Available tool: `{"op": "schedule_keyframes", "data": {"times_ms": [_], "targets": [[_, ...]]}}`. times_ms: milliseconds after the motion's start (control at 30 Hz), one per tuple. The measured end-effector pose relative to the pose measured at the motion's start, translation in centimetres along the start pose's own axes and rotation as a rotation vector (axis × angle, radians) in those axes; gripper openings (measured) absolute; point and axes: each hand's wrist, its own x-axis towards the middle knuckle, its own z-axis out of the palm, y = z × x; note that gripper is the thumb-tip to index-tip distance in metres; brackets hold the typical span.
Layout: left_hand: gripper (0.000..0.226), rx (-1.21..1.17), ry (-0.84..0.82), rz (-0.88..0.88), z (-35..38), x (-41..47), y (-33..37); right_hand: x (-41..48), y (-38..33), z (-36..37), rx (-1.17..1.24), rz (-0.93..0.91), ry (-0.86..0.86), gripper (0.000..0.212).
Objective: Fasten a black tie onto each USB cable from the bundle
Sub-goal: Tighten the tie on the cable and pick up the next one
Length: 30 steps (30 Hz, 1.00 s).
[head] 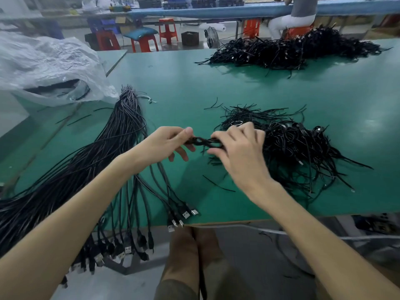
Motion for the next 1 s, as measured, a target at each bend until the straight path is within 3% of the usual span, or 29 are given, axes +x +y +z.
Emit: {"op": "schedule_keyframes", "data": {"times_ms": [67, 200, 467, 667, 833, 1000], "targets": [[0.037, 0.147, 0.069, -0.102, -0.5, 0.3, -0.7, 0.4, 2.0, -1.0, 0.037, 0.121, -0.008, 0.040], [0.037, 0.665, 0.141, -0.362, -1.6, 0.2, -3.5, 1.2, 7.1, -2.7, 0.003, 0.372, 0.005, 0.046], [0.053, 0.861, 0.169, -0.504, -1.0, -0.7, -5.2, 0.7, 12.0, -3.2, -0.021, 0.590, 0.012, 0.043], [0.050, 0.790, 0.032, -0.516, -1.0, -0.4, -5.2, -0.4, 13.3, -2.7, -0.160, 0.622, -0.050, 0.044], [0.046, 0.648, 0.088, -0.493, -0.6, -0.2, -4.9, -0.6, 11.3, -2.2, -0.226, 0.535, -0.021, 0.049], [0.045, 0.509, 0.149, -0.452, -0.3, 0.0, -4.2, -0.7, 6.6, -1.8, -0.033, 0.328, -0.032, 0.034]]}}
